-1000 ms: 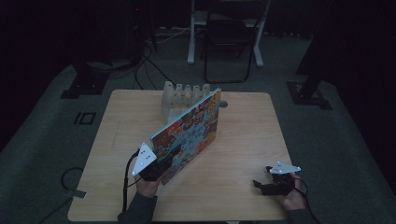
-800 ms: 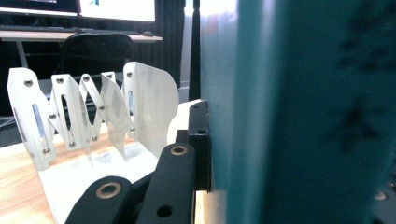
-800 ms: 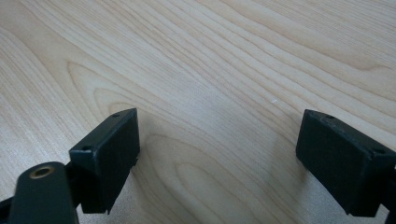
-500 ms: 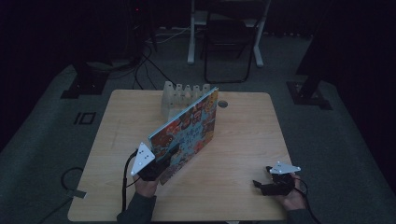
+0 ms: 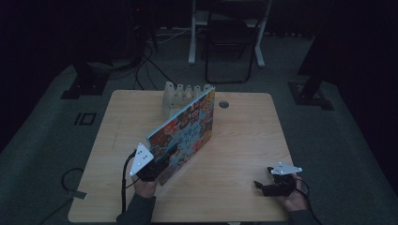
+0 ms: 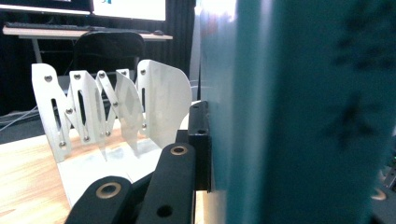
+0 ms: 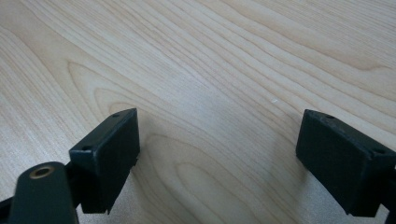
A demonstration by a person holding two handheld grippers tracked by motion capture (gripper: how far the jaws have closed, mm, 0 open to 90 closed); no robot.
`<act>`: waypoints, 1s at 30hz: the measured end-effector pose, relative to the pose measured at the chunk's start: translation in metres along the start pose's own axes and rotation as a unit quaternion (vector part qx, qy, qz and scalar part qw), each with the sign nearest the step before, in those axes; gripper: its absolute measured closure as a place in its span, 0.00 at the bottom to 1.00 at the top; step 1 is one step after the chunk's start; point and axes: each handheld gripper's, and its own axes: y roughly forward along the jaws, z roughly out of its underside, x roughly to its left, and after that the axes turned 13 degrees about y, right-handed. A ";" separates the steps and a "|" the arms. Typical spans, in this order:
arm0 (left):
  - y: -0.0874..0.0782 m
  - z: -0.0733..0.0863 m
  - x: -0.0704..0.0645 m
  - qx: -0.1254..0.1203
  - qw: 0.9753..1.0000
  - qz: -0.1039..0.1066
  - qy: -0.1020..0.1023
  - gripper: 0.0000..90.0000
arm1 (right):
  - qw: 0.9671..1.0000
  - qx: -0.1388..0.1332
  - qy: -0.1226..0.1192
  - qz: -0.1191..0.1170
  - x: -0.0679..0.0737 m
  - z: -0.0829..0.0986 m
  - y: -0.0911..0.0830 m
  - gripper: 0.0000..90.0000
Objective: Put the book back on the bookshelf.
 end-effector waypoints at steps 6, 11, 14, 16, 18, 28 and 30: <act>0.000 0.000 0.002 0.002 1.000 -0.006 -0.003 0.90 | 1.000 0.000 0.000 0.000 0.000 0.000 0.000 0.15; -0.001 0.001 0.003 0.003 1.000 -0.012 -0.002 0.90 | 1.000 0.000 0.000 0.000 0.000 0.000 0.000 0.15; -0.002 0.001 0.003 0.004 1.000 -0.016 -0.002 0.90 | 1.000 0.000 0.000 0.000 0.000 0.000 0.000 0.15; -0.002 0.002 0.004 0.002 1.000 -0.020 -0.004 0.90 | 1.000 0.000 0.000 0.000 0.000 0.000 0.000 0.15; -0.002 0.002 0.005 0.003 1.000 -0.022 -0.006 0.90 | 1.000 0.000 0.000 0.000 0.000 0.000 0.000 0.15; -0.004 0.002 0.006 0.006 0.999 -0.040 -0.003 0.90 | 1.000 0.000 0.000 0.000 0.000 0.000 0.000 0.15; -0.004 0.001 0.006 0.008 0.999 -0.046 -0.001 0.90 | 1.000 0.000 0.000 0.000 0.000 0.000 0.000 0.15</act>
